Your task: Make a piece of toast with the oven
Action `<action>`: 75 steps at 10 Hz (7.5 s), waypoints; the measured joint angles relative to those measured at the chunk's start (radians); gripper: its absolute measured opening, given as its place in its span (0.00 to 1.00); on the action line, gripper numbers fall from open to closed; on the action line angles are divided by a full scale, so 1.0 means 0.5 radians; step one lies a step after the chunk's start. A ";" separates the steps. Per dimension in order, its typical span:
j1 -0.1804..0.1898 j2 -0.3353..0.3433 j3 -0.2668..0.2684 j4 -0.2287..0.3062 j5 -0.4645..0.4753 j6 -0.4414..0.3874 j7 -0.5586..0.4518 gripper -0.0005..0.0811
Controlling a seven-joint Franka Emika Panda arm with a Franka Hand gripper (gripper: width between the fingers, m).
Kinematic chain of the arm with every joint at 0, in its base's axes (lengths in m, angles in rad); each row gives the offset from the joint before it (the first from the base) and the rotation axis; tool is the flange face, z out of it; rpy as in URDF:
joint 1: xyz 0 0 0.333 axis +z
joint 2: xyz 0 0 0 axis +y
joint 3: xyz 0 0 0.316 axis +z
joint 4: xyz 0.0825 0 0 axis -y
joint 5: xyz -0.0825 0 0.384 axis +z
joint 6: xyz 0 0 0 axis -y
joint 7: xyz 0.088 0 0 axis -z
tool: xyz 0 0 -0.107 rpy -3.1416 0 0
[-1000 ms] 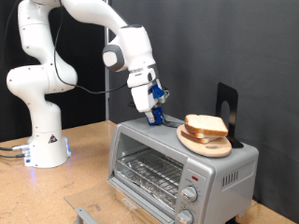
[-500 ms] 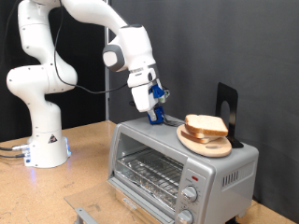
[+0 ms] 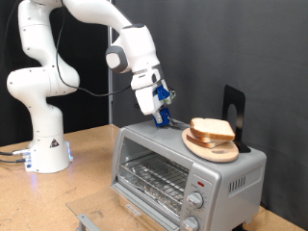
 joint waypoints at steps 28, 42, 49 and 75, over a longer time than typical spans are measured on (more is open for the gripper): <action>-0.316 -0.541 -0.470 -0.041 -0.086 -0.871 -0.147 0.48; -0.425 0.043 -0.418 0.381 -0.257 -0.837 0.011 0.48; -0.425 0.238 -0.365 0.560 -0.299 -0.796 0.070 0.48; -0.425 0.400 -0.280 0.767 -0.357 -0.843 0.163 0.48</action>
